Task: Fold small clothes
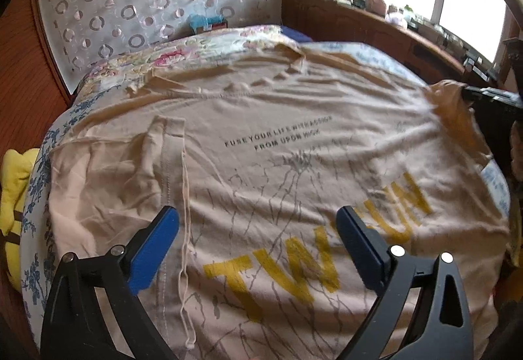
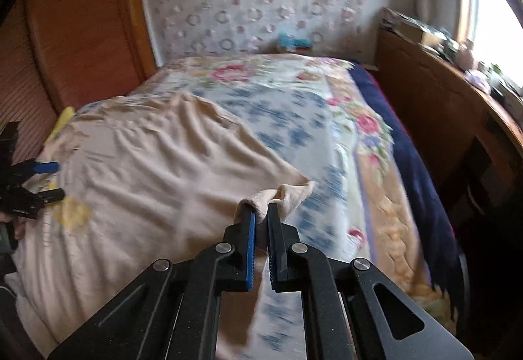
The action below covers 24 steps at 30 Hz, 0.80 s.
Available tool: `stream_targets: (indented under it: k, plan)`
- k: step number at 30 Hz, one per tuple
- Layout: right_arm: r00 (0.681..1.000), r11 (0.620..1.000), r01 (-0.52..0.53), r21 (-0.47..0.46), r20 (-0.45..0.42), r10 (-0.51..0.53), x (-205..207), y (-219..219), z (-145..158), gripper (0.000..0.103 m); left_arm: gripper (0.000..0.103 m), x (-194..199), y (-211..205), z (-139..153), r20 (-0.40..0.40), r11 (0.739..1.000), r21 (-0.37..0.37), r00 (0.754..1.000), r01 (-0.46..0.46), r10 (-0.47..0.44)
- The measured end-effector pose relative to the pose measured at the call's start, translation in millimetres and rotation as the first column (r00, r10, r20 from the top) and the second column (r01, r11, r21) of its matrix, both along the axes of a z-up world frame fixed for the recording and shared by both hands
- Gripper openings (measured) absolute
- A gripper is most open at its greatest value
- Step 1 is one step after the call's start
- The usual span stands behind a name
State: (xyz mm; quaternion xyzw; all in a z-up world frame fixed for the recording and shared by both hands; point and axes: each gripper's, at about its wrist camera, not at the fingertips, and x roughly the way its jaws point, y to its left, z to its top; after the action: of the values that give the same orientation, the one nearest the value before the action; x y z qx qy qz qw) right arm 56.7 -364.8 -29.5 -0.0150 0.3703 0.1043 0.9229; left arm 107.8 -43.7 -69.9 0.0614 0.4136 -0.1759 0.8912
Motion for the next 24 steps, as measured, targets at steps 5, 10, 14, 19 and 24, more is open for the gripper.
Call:
stream_targets:
  k: [5,10,14,19,24]
  plan:
    - [0.994,0.994,-0.106,0.015,0.011,0.106,13,45,6,0.006,0.098,-8,14,15,0.039,0.999,-0.043,0.999,-0.014,0.016]
    - [0.984,0.984,-0.179,0.007,0.001,0.179,34,82,1,0.006,0.098,-9,25,28,0.063,0.997,-0.075,0.998,-0.016,0.021]
    - [0.982,0.982,-0.188,0.015,-0.015,0.188,51,95,-5,0.007,0.098,-9,30,34,0.085,0.997,-0.072,0.996,0.008,-0.002]
    - [0.986,0.988,-0.156,-0.001,-0.057,0.156,70,95,-7,0.036,0.098,-9,35,40,0.109,0.997,-0.071,0.994,0.039,-0.031]
    - [0.996,0.998,-0.068,-0.011,-0.064,0.067,73,94,1,0.041,0.098,-7,40,38,0.113,0.996,-0.057,0.992,0.071,-0.064]
